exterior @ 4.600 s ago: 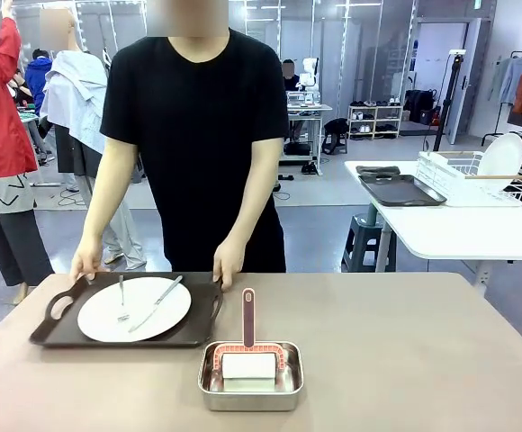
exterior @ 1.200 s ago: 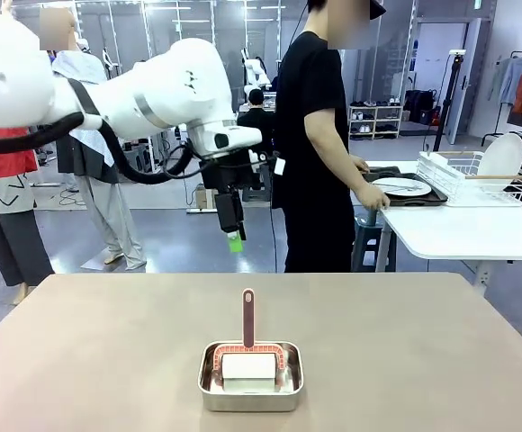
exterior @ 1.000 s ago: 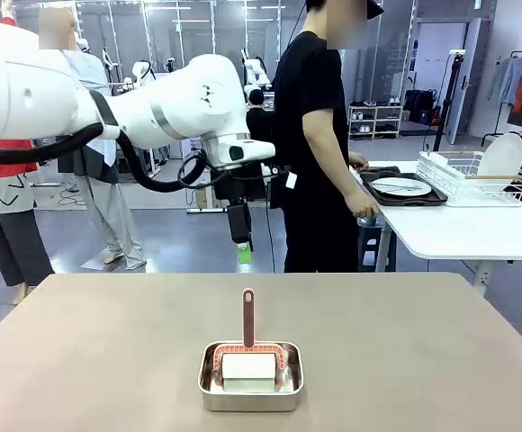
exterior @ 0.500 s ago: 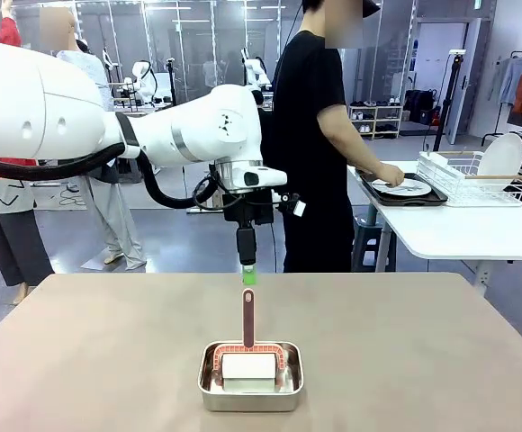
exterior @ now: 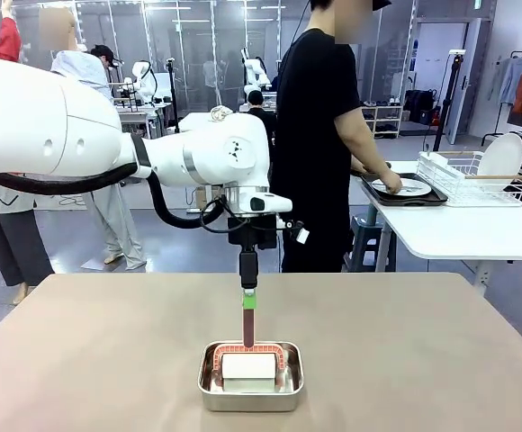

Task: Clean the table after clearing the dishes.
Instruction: When the right (or left) Handle tray is removed, use the right hand (or left hand) to clean the right (or left) side of the table with the Lint Roller.

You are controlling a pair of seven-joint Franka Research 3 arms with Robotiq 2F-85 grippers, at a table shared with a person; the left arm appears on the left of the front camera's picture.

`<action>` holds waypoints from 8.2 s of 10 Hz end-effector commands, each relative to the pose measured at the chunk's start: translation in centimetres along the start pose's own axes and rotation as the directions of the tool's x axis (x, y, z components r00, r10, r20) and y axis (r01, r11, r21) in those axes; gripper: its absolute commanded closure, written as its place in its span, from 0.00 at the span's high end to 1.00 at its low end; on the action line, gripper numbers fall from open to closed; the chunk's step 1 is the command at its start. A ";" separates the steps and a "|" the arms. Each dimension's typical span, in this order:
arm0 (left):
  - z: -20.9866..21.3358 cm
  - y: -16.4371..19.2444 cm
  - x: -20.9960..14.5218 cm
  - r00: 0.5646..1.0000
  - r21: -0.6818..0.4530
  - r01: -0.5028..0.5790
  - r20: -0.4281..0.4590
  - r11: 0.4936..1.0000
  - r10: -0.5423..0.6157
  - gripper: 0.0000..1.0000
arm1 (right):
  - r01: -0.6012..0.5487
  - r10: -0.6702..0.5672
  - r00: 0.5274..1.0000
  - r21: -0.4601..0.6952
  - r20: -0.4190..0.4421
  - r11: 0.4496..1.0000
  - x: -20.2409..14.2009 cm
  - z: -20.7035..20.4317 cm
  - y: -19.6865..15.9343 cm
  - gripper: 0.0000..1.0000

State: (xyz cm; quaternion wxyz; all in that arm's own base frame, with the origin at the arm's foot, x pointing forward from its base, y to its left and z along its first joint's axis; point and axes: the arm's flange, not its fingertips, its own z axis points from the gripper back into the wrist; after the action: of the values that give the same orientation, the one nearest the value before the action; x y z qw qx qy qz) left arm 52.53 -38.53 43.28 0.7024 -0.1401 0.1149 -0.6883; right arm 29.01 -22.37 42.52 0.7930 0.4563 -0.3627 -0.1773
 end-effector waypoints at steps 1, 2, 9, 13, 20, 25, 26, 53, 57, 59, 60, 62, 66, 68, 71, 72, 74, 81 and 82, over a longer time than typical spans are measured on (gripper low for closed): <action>-1.4 -0.6 -0.3 0.999 0.016 -0.032 -0.029 0.999 0.033 1.00 | -0.004 0.004 1.000 0.009 0.006 1.000 0.0 0.0 0.1 1.00; -2.1 -0.7 -0.1 0.999 0.011 -0.037 -0.030 0.999 0.037 1.00 | -0.004 0.004 1.000 0.009 0.006 1.000 0.0 0.0 0.1 1.00; -4.8 -0.2 0.1 0.997 -0.041 -0.045 -0.062 0.998 0.042 1.00 | -0.004 0.004 1.000 0.009 0.006 1.000 0.0 0.0 0.1 1.00; -4.7 0.1 0.0 0.998 -0.044 -0.060 -0.026 0.997 0.059 0.72 | -0.004 0.004 1.000 0.009 0.006 1.000 0.0 0.0 0.1 1.00; -4.6 0.1 0.1 0.998 -0.060 -0.059 -0.021 0.996 0.058 0.06 | -0.004 0.004 1.000 0.009 0.006 1.000 0.0 0.0 0.1 1.00; -1.3 -1.5 -0.3 0.996 -0.057 -0.088 -0.034 0.995 0.086 0.01 | -0.004 0.004 1.000 0.009 0.006 1.000 0.0 0.0 0.1 1.00; 1.1 -2.6 -1.2 0.996 -0.075 -0.088 0.005 0.993 0.088 0.01 | -0.004 0.004 1.000 0.009 0.006 1.000 0.0 0.0 0.1 1.00; -4.1 4.6 -32.4 0.027 -0.601 -0.761 0.346 0.244 0.938 0.21 | -0.004 0.004 1.000 0.009 0.006 1.000 0.0 0.0 0.1 1.00; -7.9 6.9 -35.6 0.025 -0.644 -0.724 0.334 0.247 0.942 0.21 | -0.004 0.004 1.000 0.009 0.006 1.000 0.0 0.0 0.1 1.00; -9.9 7.0 -38.9 -0.034 -0.646 -0.730 0.362 0.224 0.931 0.21 | -0.004 0.004 1.000 0.009 0.006 1.000 0.0 0.0 0.1 1.00; -10.9 7.1 -40.5 -0.040 -0.645 -0.733 0.358 0.216 0.933 0.21 | -0.004 0.004 1.000 0.009 0.006 1.000 0.0 0.0 0.1 1.00; -11.8 7.3 -43.6 -0.039 -0.609 -0.763 0.375 0.215 0.926 0.21 | -0.004 0.004 1.000 0.009 0.006 1.000 0.0 0.0 0.1 1.00; -11.7 7.7 -50.3 -0.038 -0.591 -0.778 0.383 0.213 0.923 0.21 | -0.004 0.004 1.000 0.009 0.006 1.000 0.0 0.0 0.1 1.00; -12.1 7.6 -52.7 -0.064 -0.538 -0.828 0.371 0.158 0.926 0.21 | -0.004 0.004 1.000 0.009 0.006 1.000 0.0 0.0 0.1 1.00; -10.7 5.7 -57.1 -0.114 -0.419 -0.906 0.369 0.055 0.922 0.21 | -0.004 0.004 1.000 0.009 0.006 1.000 0.0 0.0 0.1 1.00; -10.2 5.0 -58.0 -0.129 -0.381 -0.924 0.375 0.025 0.918 0.21 | -0.004 0.004 1.000 0.009 0.006 1.000 0.0 0.0 0.1 1.00; -10.1 4.3 -59.6 -0.174 -0.331 -0.942 0.369 -0.045 0.913 0.21 | -0.004 0.004 1.000 0.009 0.006 1.000 0.0 0.0 0.1 1.00; -4.0 -3.9 -59.1 -0.255 -0.178 -0.965 0.473 -0.192 0.843 0.21 | -0.004 0.004 1.000 0.009 0.006 1.000 0.0 0.0 0.1 1.00; -2.7 -5.1 -58.6 -0.260 -0.166 -0.965 0.489 -0.204 0.833 0.21 | -0.004 0.004 1.000 0.009 0.006 1.000 0.0 0.0 0.1 1.00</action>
State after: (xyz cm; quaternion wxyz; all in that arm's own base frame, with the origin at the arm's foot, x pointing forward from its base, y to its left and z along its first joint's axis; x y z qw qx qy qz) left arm 47.43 21.25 40.48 0.9845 -0.0757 -0.0934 0.1273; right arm 29.02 -22.44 42.60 0.7929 0.4558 -0.3635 -0.1772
